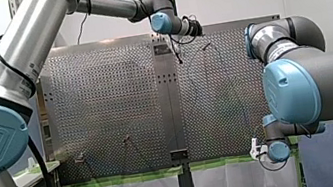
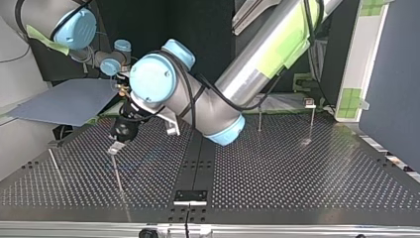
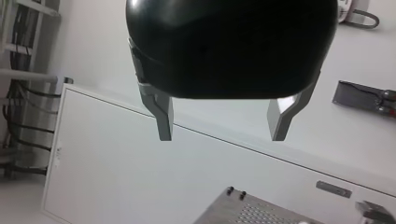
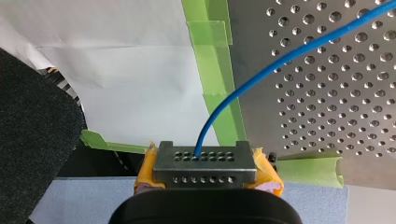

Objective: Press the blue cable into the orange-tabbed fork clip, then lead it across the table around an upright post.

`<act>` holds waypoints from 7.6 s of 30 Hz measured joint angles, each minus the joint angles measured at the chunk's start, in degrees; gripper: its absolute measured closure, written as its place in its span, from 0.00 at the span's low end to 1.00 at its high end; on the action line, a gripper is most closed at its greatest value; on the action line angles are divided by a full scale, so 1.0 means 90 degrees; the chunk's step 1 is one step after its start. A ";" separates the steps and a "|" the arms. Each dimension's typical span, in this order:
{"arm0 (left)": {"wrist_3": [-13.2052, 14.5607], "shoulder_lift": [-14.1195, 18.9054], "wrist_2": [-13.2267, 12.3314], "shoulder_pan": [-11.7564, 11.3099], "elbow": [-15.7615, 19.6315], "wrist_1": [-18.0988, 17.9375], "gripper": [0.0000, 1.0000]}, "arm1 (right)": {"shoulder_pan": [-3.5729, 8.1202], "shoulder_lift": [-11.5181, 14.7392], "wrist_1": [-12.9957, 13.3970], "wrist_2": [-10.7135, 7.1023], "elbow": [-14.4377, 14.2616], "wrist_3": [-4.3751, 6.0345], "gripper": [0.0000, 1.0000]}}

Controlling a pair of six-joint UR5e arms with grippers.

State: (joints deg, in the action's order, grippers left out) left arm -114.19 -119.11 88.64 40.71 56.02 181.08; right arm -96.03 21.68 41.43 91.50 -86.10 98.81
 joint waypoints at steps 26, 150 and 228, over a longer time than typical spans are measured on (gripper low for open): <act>0.0416 0.0007 0.0970 0.0002 -0.0642 0.1133 0.00 | -0.0006 0.0001 -0.0012 -0.0027 0.0000 0.0000 1.00; 0.0784 -0.0538 0.0985 0.0174 -0.0641 0.1767 0.00 | -0.0048 0.0001 -0.0062 -0.0050 0.0000 -0.0006 1.00; -0.0417 0.0457 0.2424 -0.0521 0.0415 0.1704 0.00 | -0.0033 0.0001 -0.0070 -0.0078 0.0000 0.0000 1.00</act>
State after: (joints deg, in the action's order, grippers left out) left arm -117.94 -115.00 110.45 36.03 59.75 196.41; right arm -96.33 21.69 40.80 90.80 -86.10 98.81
